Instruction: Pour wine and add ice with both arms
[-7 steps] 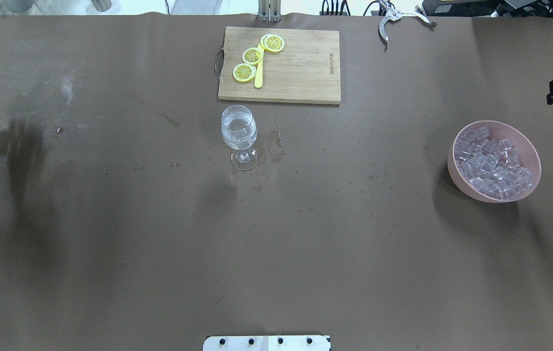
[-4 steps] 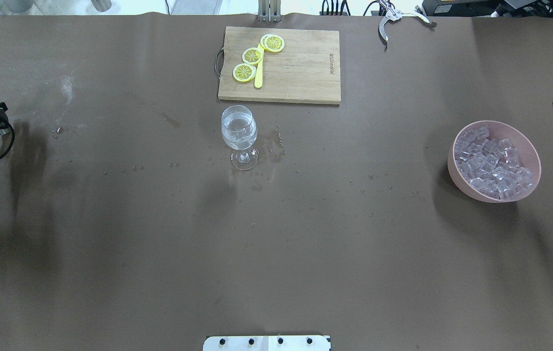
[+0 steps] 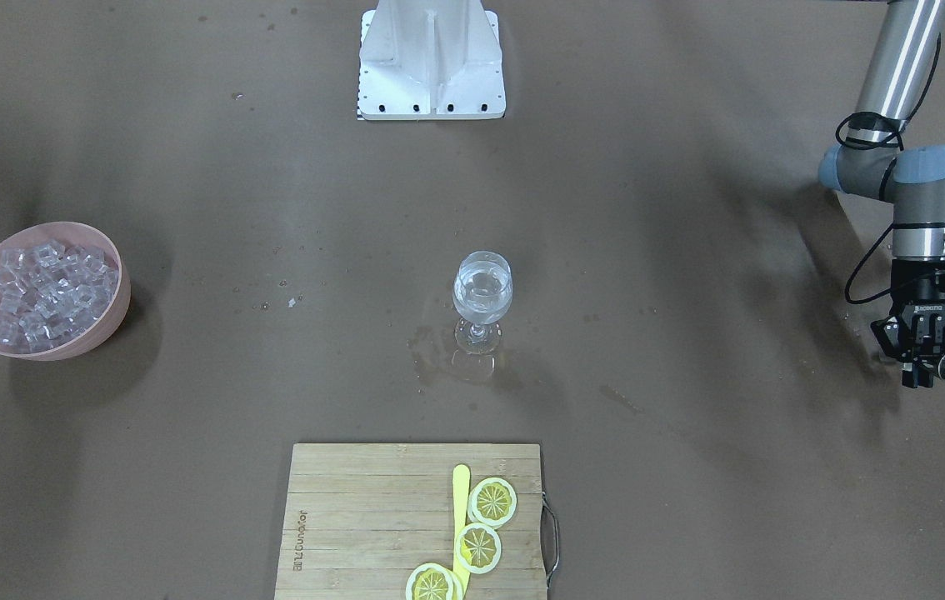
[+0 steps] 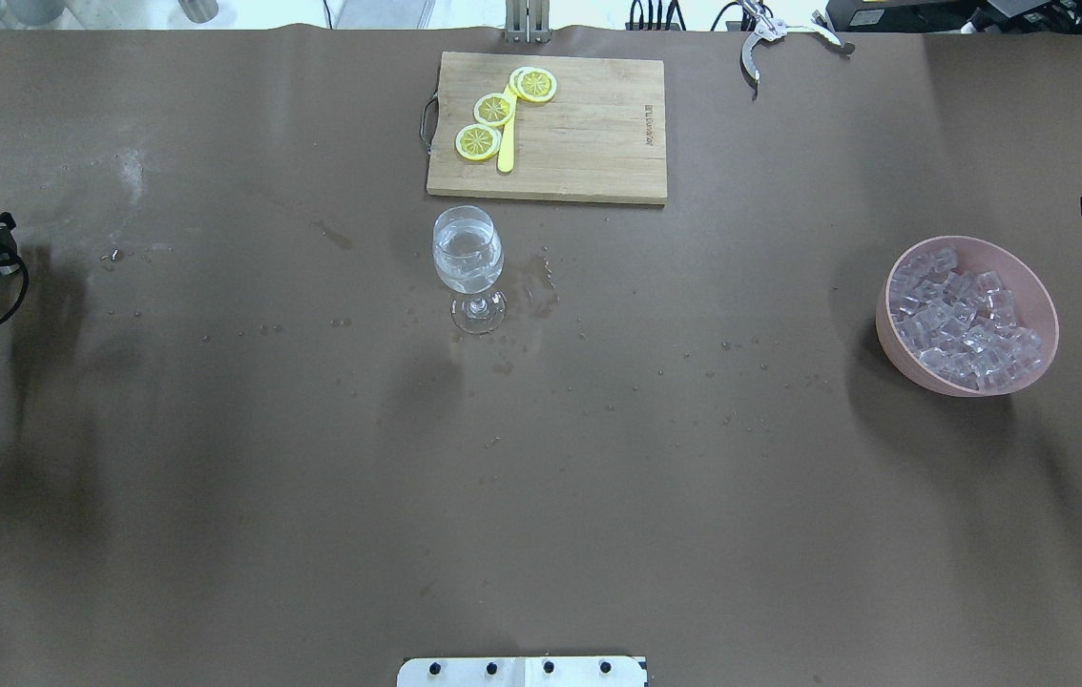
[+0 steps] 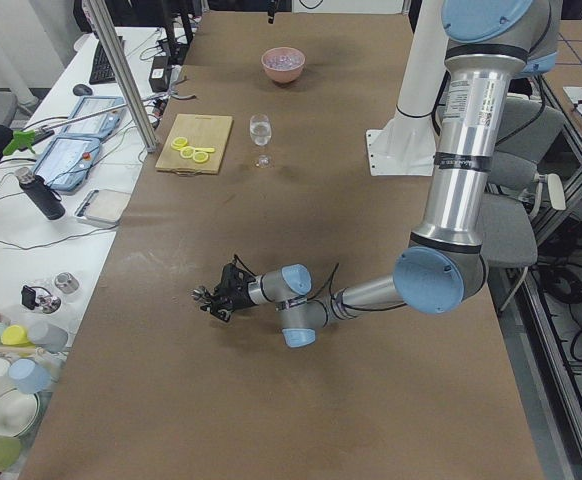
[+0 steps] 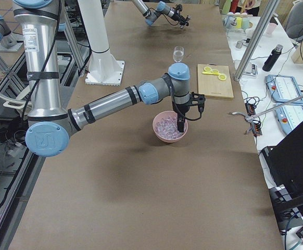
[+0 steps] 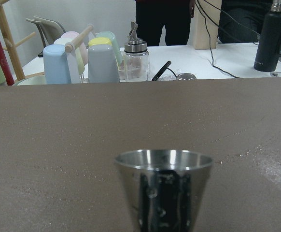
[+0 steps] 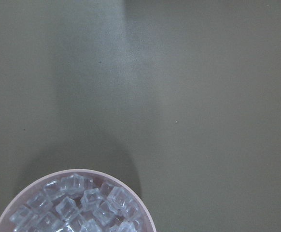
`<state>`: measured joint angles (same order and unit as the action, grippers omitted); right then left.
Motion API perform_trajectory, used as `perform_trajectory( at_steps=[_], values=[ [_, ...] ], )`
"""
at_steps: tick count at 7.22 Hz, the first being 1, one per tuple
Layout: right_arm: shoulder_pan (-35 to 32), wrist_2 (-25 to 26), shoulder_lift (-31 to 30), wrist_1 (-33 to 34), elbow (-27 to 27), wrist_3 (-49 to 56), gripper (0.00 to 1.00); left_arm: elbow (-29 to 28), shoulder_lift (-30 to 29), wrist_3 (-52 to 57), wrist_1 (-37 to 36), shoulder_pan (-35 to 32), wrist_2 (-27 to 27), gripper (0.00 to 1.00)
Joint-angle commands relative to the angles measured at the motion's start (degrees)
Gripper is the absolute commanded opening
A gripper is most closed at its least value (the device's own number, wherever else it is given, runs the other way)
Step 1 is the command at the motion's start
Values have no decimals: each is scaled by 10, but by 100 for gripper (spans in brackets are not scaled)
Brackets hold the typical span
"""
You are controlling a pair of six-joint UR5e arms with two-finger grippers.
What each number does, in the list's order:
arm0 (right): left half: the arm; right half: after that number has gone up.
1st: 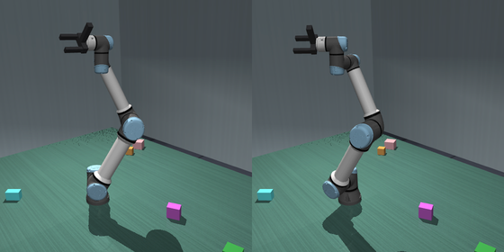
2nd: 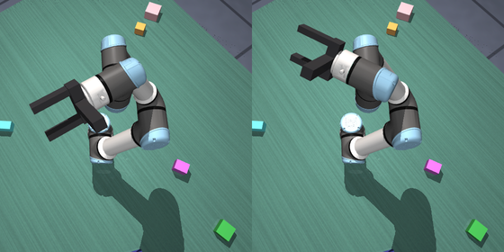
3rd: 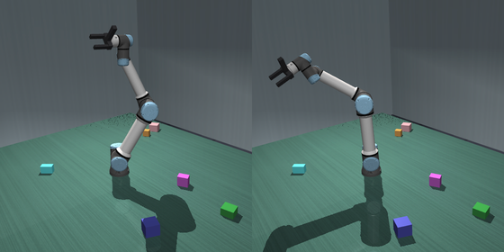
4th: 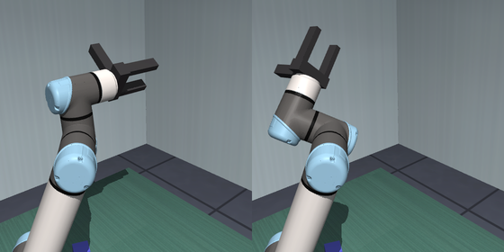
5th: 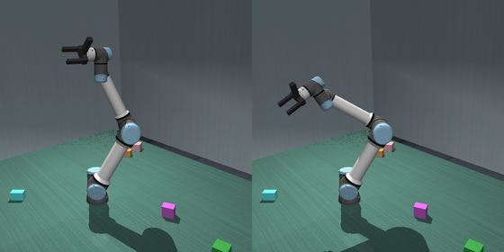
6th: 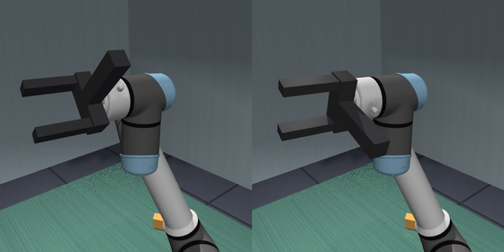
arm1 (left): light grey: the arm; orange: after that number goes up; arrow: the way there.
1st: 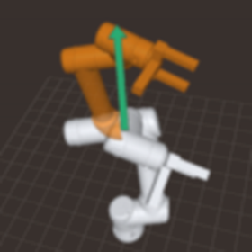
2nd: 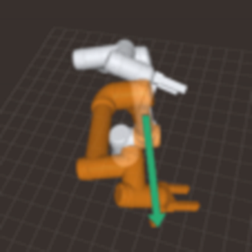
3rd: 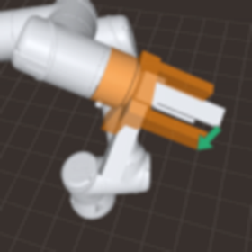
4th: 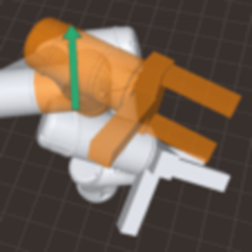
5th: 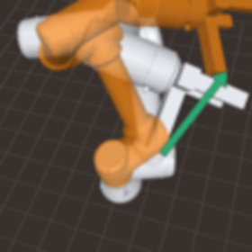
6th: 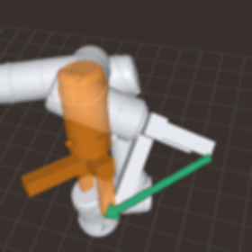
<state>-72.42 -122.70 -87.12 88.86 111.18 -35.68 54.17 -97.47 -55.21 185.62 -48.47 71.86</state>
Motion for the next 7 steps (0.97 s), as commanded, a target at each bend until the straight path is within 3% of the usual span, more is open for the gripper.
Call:
perform_trajectory(
  at_steps=[1, 7],
  values=[
    [0, 0, 1, 0, -1, 0, 100, 8, 8, -1, 2, 0, 3, 15],
    [0, -1, 5, 0, 1, 0, 100, 3, 17, 2, 22, 0, 1, 21]
  ],
)
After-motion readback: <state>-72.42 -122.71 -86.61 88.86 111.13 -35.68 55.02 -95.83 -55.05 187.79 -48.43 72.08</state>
